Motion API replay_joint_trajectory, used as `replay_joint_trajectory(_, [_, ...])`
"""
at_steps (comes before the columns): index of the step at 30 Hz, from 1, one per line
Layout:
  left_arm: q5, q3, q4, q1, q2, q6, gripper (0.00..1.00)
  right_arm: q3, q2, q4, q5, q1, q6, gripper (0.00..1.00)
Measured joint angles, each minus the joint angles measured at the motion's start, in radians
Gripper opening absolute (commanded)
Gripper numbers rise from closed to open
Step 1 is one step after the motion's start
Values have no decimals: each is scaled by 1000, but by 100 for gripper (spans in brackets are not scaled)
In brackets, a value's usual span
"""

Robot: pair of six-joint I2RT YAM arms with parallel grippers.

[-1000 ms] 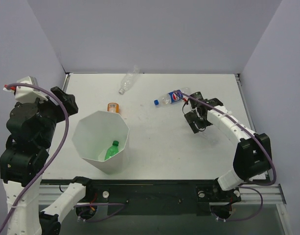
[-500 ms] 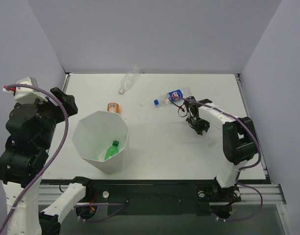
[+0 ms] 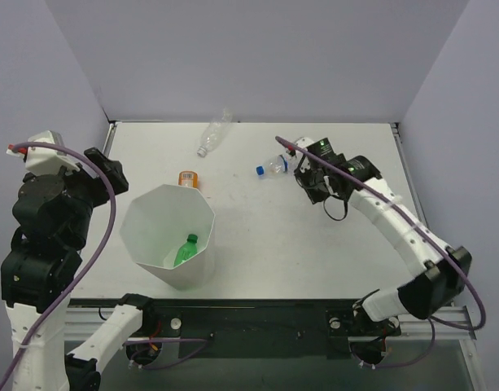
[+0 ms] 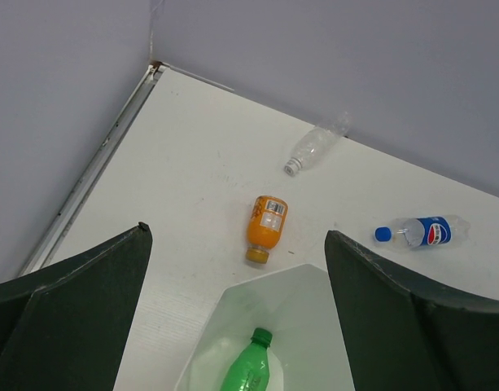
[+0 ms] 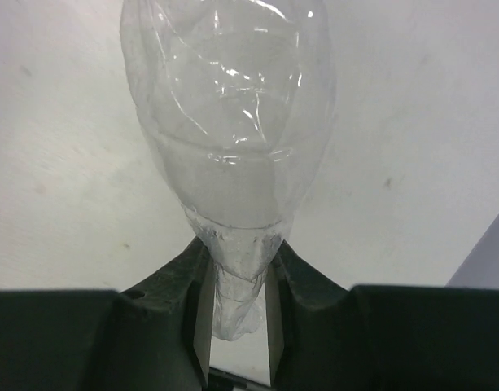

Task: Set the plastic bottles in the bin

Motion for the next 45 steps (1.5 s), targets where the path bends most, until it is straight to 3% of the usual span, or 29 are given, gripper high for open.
replay_joint_trajectory(4, [-31,-33,-6,0,-1,-4,98,182,-178,75,-2,140,13,0])
replay_joint_trajectory(9, [-64,-21,-41,0,23,-46,98,243,-304,259,-23,332,94,0])
replay_joint_trajectory(11, [-65,6,-64,0,50,-62,98,219,-322,407,-54,398,136,0])
replay_joint_trajectory(17, [-72,45,-88,0,98,-97,98,150,-222,751,-153,566,269,0])
replay_joint_trajectory(21, [-78,55,-102,0,89,-116,98,154,-88,841,-187,650,307,6])
replay_joint_trajectory(23, [-82,70,-103,0,77,-122,98,175,-27,849,-201,681,319,27])
replay_joint_trajectory(24, [-85,78,-103,0,73,-123,98,183,-7,850,-208,691,324,49])
replay_joint_trajectory(25, [-91,89,-105,0,68,-123,98,187,11,854,-217,700,330,64])
replay_joint_trajectory(27, [-106,113,-106,0,55,-122,98,187,29,854,-225,706,352,87])
replay_joint_trajectory(28, [-114,125,-106,0,50,-122,98,187,33,854,-228,706,358,90])
replay_joint_trajectory(34, [-140,159,-105,0,41,-119,98,197,12,841,-182,704,345,93])
replay_joint_trajectory(38, [-139,156,-105,0,43,-115,98,185,-53,818,-34,704,318,94])
replay_joint_trajectory(40, [-137,150,-101,0,42,-114,98,183,-86,795,67,704,314,88])
replay_joint_trajectory(43, [-130,118,-95,0,39,-114,98,220,-100,704,195,702,314,68])
replay_joint_trajectory(45, [-125,90,-93,0,35,-114,98,261,-84,643,232,697,325,62])
